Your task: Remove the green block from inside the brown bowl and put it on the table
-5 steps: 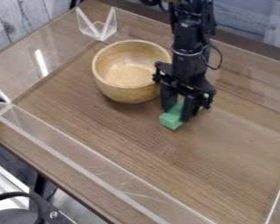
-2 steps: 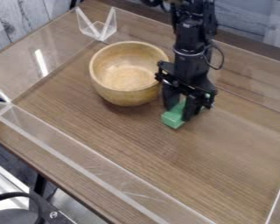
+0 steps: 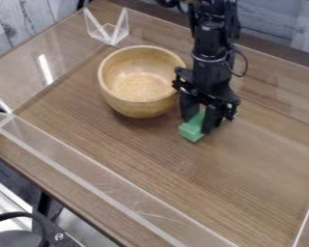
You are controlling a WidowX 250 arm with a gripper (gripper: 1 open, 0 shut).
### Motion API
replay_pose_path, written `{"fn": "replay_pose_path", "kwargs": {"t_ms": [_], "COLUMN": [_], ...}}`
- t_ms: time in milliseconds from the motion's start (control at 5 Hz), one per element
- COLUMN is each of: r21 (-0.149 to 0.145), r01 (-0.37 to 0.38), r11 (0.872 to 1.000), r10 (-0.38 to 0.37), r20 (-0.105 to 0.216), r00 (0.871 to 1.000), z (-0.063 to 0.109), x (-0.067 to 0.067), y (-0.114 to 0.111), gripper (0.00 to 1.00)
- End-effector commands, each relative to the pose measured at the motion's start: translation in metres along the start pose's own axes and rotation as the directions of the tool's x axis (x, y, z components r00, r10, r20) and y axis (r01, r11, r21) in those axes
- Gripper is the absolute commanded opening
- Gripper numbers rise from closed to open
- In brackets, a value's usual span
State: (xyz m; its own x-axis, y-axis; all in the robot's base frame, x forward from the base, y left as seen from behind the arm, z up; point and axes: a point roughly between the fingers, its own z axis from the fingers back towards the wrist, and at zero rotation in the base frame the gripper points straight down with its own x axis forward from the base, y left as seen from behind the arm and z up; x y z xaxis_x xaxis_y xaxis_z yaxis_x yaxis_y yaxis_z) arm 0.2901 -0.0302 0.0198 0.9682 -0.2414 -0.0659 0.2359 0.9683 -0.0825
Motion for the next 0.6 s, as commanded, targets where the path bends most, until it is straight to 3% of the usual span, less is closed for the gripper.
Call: {"fn": "replay_pose_path", "kwargs": {"t_ms": [0, 400], "r21": [-0.020, -0.029], "r01": [0.041, 0.057], "r11": [0.999, 0.998], "r10": [-0.042, -0.058], "r20": [-0.030, -0.038], "r00": [0.999, 0.998], "z": [-0.0140, -0.0151], "x": [-0.0024, -0.0041], "y": [-0.0085, -0.0109], "gripper": [0.00, 0.00]}}
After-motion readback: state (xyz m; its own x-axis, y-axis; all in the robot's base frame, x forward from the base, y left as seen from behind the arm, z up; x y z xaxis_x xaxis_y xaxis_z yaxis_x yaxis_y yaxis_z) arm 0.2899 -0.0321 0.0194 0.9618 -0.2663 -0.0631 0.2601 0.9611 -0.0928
